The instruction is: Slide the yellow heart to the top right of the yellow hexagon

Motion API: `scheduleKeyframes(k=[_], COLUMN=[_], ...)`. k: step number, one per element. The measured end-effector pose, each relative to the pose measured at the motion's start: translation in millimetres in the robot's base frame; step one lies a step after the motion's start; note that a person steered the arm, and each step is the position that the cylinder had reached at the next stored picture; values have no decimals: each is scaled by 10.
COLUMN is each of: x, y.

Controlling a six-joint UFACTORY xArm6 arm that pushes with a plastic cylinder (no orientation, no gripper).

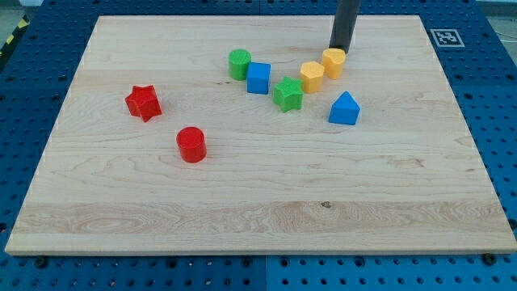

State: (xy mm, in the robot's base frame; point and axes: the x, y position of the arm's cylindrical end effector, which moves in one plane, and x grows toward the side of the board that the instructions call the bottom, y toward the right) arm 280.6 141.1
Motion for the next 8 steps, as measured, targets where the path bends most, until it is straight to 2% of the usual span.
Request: scheduleKeyframes(k=[1, 3, 8], x=[-2, 227, 273], y=[149, 47, -85])
